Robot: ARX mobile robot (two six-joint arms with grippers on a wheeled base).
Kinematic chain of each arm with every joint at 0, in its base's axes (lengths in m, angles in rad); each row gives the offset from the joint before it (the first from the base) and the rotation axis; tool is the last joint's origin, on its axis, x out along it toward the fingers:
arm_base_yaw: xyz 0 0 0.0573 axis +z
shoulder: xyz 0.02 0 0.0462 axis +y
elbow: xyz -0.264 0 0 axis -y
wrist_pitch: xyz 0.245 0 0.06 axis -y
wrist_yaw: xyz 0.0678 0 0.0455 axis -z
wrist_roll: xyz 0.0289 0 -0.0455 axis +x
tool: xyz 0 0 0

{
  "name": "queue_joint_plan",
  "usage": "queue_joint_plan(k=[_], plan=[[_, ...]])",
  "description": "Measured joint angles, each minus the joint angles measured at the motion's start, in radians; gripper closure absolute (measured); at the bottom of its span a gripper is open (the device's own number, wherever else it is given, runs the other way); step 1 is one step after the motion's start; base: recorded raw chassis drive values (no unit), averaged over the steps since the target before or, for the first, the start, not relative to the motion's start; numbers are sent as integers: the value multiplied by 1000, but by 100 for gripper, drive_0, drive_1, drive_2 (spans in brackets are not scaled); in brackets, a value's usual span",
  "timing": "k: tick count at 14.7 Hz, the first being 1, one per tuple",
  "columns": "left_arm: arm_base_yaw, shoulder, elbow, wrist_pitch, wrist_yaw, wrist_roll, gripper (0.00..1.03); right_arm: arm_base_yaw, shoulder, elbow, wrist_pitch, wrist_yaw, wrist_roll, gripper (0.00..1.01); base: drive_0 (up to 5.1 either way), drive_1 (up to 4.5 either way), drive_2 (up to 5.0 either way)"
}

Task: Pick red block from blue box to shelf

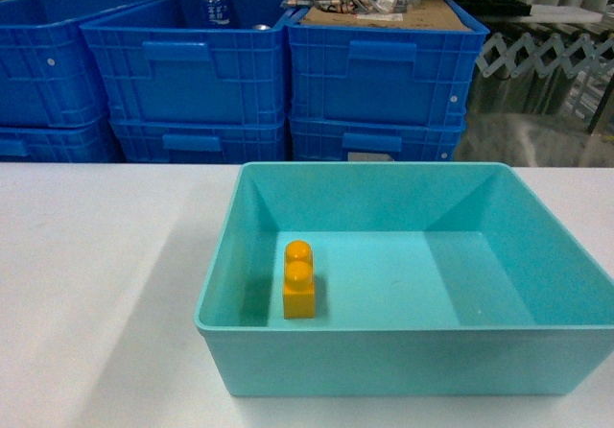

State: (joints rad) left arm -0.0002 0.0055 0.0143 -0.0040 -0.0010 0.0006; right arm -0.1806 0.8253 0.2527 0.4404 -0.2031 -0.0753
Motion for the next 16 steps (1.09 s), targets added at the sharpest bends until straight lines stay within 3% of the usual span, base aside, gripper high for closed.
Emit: queue_joint_plan(k=[5,9,12,14,15,16], plan=[[0,0,0,0,0,0,5,2,-150,-42,-27,-5,34,71,0,0,0],[0,0,0,0,0,0,5,-57,-250,-91,-16,-100,50,71,0,0,0],[0,0,0,0,0,0,5,-52,-234,-103,-39,-139,56,71,0,0,0],[0,0,0,0,0,0,5,-4,-208,-102,-46,-129,62,71,0,0,0],[0,0,0,0,0,0,5,105,-221,-98,-97,-106,76,71,0,0,0],[0,0,0,0,0,0,5,156,-254,-97,-128,-96,87,72,0,0,0]])
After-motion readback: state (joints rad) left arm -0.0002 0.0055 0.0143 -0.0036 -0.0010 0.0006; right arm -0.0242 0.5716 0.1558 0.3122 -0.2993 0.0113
